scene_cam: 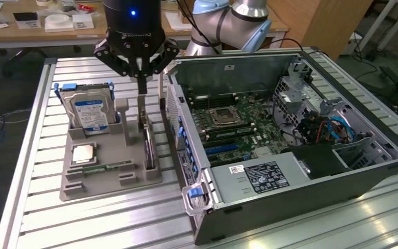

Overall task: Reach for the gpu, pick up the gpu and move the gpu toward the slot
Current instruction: 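Reach for the gpu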

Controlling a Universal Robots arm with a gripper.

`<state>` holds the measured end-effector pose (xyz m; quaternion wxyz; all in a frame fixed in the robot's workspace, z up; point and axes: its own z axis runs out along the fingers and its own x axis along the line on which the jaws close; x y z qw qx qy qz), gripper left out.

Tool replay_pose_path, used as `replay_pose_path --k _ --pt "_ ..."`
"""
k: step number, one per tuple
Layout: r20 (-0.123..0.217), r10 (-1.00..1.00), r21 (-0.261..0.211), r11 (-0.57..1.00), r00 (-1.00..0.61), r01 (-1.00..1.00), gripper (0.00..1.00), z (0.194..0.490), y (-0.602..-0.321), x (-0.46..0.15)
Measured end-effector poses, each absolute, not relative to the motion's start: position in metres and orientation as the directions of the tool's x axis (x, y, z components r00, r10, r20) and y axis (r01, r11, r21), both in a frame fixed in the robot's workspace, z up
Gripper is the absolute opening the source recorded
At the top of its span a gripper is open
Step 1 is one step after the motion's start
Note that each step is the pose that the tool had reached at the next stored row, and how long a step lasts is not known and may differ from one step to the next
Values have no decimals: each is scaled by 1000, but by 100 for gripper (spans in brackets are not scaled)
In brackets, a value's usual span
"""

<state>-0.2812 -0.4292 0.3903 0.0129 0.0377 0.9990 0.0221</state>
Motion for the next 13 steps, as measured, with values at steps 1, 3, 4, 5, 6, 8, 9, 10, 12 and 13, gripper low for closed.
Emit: replay_pose_path --k 1,3,4,5,6,8,9,10,12,13 --pt "-24 76 45 996 -997 75 11 390 -429 -281" --pt "-24 76 45 996 -997 75 11 390 -429 -281" --pt "-24 76 45 996 -997 75 11 390 -429 -281" --pt "-24 76 45 996 -997 75 11 390 -429 -281" --pt "-24 76 45 996 -997 75 11 390 -429 -281" --pt "-24 76 45 996 -997 75 11 390 -429 -281" --pt "-24 76 45 996 -997 75 11 390 -429 -281" --pt "-24 76 45 996 -997 75 11 390 -429 -281" --pt "-24 76 45 996 -997 75 11 390 -429 -281" --pt "-24 76 45 996 -997 75 11 390 -429 -281"
